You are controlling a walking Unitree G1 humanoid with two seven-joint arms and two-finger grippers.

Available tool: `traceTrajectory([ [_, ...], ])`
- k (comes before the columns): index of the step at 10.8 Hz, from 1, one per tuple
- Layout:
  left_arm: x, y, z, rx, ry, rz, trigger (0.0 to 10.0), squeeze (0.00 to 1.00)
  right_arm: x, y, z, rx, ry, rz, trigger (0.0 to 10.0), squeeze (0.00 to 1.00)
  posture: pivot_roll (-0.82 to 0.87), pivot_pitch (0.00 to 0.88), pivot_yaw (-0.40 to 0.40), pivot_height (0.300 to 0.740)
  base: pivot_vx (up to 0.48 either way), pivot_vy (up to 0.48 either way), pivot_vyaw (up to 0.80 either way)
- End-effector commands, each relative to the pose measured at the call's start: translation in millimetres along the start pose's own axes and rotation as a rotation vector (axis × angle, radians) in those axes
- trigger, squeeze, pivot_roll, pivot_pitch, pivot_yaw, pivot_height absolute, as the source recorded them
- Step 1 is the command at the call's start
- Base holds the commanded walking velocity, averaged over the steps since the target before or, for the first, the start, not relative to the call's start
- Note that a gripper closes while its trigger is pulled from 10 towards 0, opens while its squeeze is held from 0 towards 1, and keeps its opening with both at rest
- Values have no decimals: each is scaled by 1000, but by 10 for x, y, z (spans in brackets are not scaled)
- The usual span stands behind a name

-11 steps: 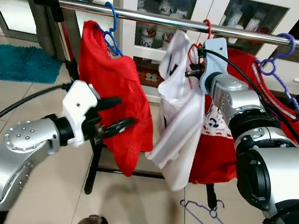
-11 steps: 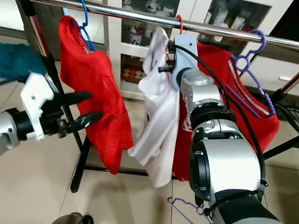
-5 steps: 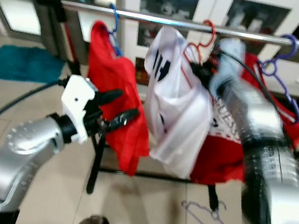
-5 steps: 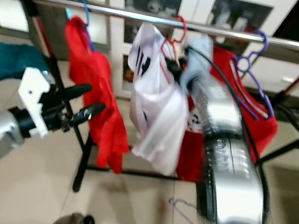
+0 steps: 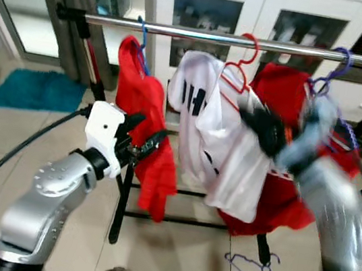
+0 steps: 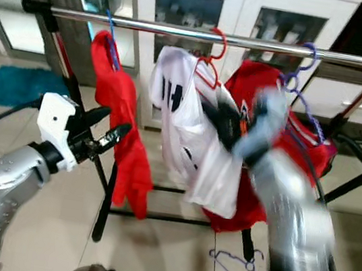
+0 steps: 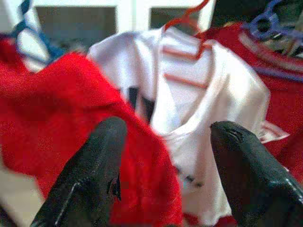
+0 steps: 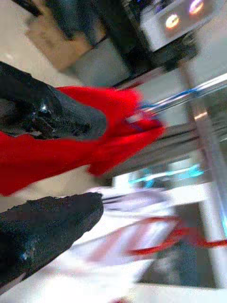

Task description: Hang hanger

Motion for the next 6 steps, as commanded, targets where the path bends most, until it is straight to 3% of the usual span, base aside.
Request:
traceTrajectory([
  [1,15,-45,23,-16,17,16,10000,0,26,-11,47,19,2,9,10000,0,-69,21,55,740,0,0,0],
  [2,50,-119,35,-18,35,34,10000,0,97,-175,17,17,-48,51,10000,0,-73,3,53,740,0,0,0],
  [4,158,-251,161,34,199,52,10000,0,290,-431,-60,-12,-241,59,10000,0,-76,0,45,740,0,0,0],
  [5,193,-271,185,48,241,44,10000,0,309,-509,-27,12,-243,67,10000,0,-72,0,47,740,0,0,0],
  [6,208,-272,164,61,258,46,10000,0,308,-583,-37,-47,-243,108,10000,0,-63,0,38,740,0,0,0],
])
Point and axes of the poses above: a point about 5 cm out from each wrist's last joint towards the gripper, its own x axis pointing back from the gripper into the wrist, its own y axis along the axis of the wrist's last joint, z = x × y, the point moved 4 cm from there along -x, pointing out of the wrist towards the gripper, and after that the axes turned 2 degrees about -x, right-handed, at the moved point
